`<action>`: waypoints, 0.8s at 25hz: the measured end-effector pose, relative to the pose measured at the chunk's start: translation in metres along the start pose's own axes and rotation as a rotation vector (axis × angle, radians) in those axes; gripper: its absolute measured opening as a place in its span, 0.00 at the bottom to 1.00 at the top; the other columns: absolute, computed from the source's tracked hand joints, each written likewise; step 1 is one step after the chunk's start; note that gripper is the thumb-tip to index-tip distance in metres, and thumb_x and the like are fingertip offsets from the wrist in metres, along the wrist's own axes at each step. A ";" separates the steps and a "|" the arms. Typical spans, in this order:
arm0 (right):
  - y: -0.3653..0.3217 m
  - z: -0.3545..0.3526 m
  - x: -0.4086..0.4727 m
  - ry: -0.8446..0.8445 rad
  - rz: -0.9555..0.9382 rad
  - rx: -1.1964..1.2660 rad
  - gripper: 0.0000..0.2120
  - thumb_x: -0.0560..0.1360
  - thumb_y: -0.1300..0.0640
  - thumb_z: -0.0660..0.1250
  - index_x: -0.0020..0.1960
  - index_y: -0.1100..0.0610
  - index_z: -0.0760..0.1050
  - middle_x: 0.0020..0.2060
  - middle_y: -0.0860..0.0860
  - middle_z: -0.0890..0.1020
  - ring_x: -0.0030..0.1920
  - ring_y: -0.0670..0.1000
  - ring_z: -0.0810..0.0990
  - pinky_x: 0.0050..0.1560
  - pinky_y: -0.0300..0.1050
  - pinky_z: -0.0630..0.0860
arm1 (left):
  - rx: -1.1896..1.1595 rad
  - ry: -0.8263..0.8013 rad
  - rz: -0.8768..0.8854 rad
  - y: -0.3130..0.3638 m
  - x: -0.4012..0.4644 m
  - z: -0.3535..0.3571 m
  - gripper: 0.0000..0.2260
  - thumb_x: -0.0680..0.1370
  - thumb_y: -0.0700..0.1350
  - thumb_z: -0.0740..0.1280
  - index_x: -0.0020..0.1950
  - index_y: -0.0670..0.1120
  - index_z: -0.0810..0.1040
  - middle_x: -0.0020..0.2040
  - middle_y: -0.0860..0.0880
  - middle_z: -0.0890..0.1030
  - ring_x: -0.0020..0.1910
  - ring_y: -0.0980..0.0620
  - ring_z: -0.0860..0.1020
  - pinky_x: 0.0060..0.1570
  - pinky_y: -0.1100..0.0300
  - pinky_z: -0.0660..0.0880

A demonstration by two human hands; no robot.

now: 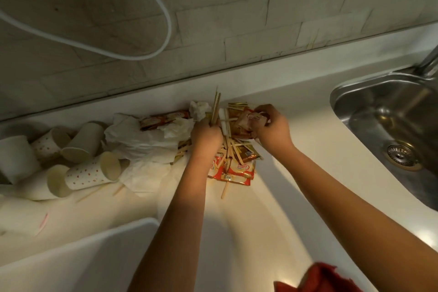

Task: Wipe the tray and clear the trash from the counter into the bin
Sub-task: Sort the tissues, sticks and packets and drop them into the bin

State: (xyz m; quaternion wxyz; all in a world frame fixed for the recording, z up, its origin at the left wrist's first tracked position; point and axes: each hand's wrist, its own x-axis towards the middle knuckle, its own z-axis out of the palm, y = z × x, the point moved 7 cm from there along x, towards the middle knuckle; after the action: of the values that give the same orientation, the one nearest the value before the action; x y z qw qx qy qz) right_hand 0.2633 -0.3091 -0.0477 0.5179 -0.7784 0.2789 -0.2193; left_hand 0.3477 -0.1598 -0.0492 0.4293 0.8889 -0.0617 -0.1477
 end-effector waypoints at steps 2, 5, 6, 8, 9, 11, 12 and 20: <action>0.000 -0.025 -0.024 0.018 0.070 0.124 0.12 0.74 0.66 0.65 0.56 0.56 0.71 0.47 0.51 0.75 0.43 0.52 0.80 0.34 0.38 0.79 | -0.247 -0.061 -0.049 -0.001 -0.025 0.009 0.11 0.78 0.37 0.56 0.47 0.44 0.79 0.43 0.40 0.79 0.39 0.41 0.77 0.35 0.56 0.68; 0.004 -0.066 -0.063 0.067 0.140 0.241 0.17 0.71 0.67 0.69 0.56 0.55 0.70 0.45 0.50 0.76 0.41 0.46 0.79 0.31 0.34 0.78 | -0.555 -0.229 -0.109 0.003 -0.068 0.028 0.14 0.79 0.38 0.55 0.40 0.46 0.77 0.32 0.50 0.68 0.26 0.55 0.62 0.25 0.62 0.57; 0.006 -0.080 -0.075 0.091 0.150 0.260 0.18 0.70 0.67 0.70 0.56 0.55 0.71 0.44 0.49 0.77 0.40 0.45 0.79 0.29 0.32 0.77 | -0.602 -0.286 -0.108 0.006 -0.083 0.034 0.15 0.80 0.37 0.54 0.41 0.45 0.77 0.31 0.50 0.67 0.26 0.56 0.61 0.25 0.63 0.55; 0.015 -0.110 -0.106 0.141 0.148 0.273 0.13 0.71 0.65 0.70 0.54 0.57 0.73 0.43 0.52 0.79 0.37 0.46 0.79 0.29 0.34 0.76 | -0.649 -0.400 -0.074 0.014 -0.121 0.046 0.15 0.80 0.36 0.54 0.42 0.45 0.78 0.32 0.50 0.67 0.27 0.56 0.62 0.25 0.64 0.57; 0.022 -0.124 -0.120 0.164 0.145 0.270 0.10 0.72 0.64 0.68 0.52 0.57 0.73 0.44 0.54 0.80 0.37 0.49 0.80 0.29 0.37 0.76 | -0.658 -0.443 -0.053 0.017 -0.140 0.051 0.14 0.80 0.35 0.54 0.42 0.45 0.78 0.32 0.50 0.68 0.28 0.57 0.63 0.25 0.65 0.58; 0.035 -0.152 -0.147 0.224 0.150 0.274 0.07 0.75 0.65 0.63 0.48 0.53 0.74 0.47 0.57 0.80 0.39 0.52 0.79 0.30 0.40 0.73 | -0.626 -0.492 -0.009 0.021 -0.177 0.065 0.14 0.80 0.36 0.56 0.44 0.47 0.79 0.34 0.51 0.71 0.30 0.57 0.67 0.27 0.66 0.63; 0.040 -0.165 -0.159 0.258 0.155 0.285 0.09 0.75 0.65 0.62 0.46 0.52 0.73 0.47 0.57 0.80 0.39 0.53 0.78 0.30 0.41 0.72 | -0.586 -0.505 0.018 0.022 -0.192 0.072 0.14 0.80 0.38 0.56 0.44 0.48 0.79 0.35 0.52 0.72 0.30 0.57 0.68 0.27 0.66 0.63; 0.104 -0.261 -0.273 0.520 0.152 0.341 0.14 0.75 0.68 0.57 0.41 0.50 0.71 0.40 0.48 0.77 0.39 0.44 0.78 0.29 0.33 0.75 | -0.363 -0.734 0.039 0.005 -0.324 0.151 0.14 0.80 0.38 0.55 0.43 0.50 0.78 0.31 0.53 0.69 0.20 0.61 0.63 0.22 0.69 0.61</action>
State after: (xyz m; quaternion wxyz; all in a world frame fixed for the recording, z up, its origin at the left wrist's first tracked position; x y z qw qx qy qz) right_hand -0.1264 -0.3391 -0.0627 0.5673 -0.5749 0.4185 -0.4153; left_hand -0.0074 -0.1991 -0.0665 0.5316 0.6856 -0.2006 -0.4551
